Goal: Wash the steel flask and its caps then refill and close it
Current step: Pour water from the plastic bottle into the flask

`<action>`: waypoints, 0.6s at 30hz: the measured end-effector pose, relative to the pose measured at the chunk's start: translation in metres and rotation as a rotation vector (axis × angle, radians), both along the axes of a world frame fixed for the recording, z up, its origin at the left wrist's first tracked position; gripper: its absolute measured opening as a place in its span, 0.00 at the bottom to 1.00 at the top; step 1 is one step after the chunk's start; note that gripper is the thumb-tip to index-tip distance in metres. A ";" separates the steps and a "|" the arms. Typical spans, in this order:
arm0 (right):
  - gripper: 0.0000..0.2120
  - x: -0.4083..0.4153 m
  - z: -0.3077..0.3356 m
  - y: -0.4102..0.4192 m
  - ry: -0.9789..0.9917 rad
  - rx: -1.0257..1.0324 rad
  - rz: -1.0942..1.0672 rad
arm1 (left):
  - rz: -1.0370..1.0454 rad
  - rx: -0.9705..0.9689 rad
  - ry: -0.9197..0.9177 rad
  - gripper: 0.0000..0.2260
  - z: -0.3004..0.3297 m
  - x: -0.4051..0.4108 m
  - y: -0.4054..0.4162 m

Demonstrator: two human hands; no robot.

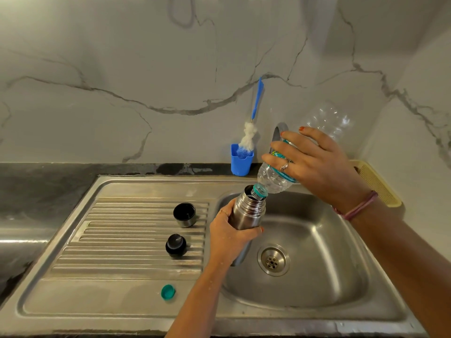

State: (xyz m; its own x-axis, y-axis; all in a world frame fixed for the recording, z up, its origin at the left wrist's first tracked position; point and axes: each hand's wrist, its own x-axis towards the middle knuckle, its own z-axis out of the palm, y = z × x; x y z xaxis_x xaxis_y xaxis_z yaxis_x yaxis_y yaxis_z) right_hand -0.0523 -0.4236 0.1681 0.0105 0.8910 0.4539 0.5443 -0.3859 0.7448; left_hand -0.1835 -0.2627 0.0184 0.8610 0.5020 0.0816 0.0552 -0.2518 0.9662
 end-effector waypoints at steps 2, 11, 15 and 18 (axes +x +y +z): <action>0.17 0.000 0.002 0.003 -0.015 0.004 0.004 | -0.009 -0.001 0.005 0.33 0.002 -0.002 0.004; 0.20 -0.003 0.004 0.017 -0.056 0.049 0.014 | -0.044 0.017 0.016 0.32 0.012 -0.009 0.020; 0.23 -0.004 0.005 0.024 -0.054 0.046 -0.020 | -0.054 0.033 0.000 0.31 0.015 -0.011 0.030; 0.23 -0.004 0.006 0.031 -0.056 0.066 -0.006 | -0.058 0.036 0.001 0.32 0.016 -0.011 0.038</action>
